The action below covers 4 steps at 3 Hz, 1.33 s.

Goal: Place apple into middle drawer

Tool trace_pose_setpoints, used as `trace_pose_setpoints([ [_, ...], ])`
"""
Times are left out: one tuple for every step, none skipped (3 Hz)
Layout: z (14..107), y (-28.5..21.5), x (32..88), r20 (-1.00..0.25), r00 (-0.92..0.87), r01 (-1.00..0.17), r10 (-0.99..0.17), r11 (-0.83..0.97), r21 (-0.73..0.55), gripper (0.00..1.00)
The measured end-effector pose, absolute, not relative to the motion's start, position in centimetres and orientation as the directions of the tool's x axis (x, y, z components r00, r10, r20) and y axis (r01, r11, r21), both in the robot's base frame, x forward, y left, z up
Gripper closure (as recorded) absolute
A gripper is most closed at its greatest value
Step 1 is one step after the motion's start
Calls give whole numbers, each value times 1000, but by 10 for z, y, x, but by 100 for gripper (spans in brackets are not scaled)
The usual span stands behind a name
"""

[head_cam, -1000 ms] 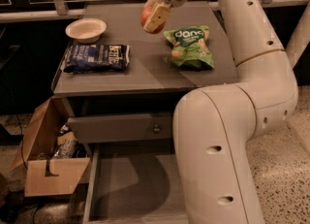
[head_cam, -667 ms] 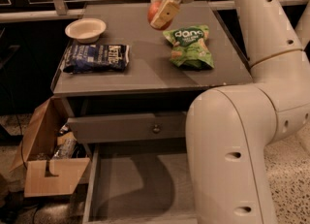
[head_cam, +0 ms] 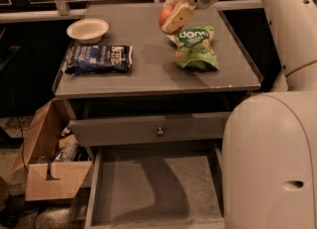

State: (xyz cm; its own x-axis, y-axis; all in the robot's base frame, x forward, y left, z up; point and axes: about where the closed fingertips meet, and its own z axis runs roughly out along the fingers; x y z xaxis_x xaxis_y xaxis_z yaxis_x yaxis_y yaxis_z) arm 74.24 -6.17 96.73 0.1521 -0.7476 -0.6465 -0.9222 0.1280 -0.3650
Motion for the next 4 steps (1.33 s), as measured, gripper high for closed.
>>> trace_pose_setpoints([
  [975, -69, 734, -650, 149, -922, -745, 132, -363, 100],
  [992, -89, 711, -646, 117, -913, -754, 174, -369, 100],
  [1003, -99, 676, -639, 92, -902, -764, 208, -378, 100],
  [997, -103, 643, -653, 60, -901, -755, 241, -361, 100],
])
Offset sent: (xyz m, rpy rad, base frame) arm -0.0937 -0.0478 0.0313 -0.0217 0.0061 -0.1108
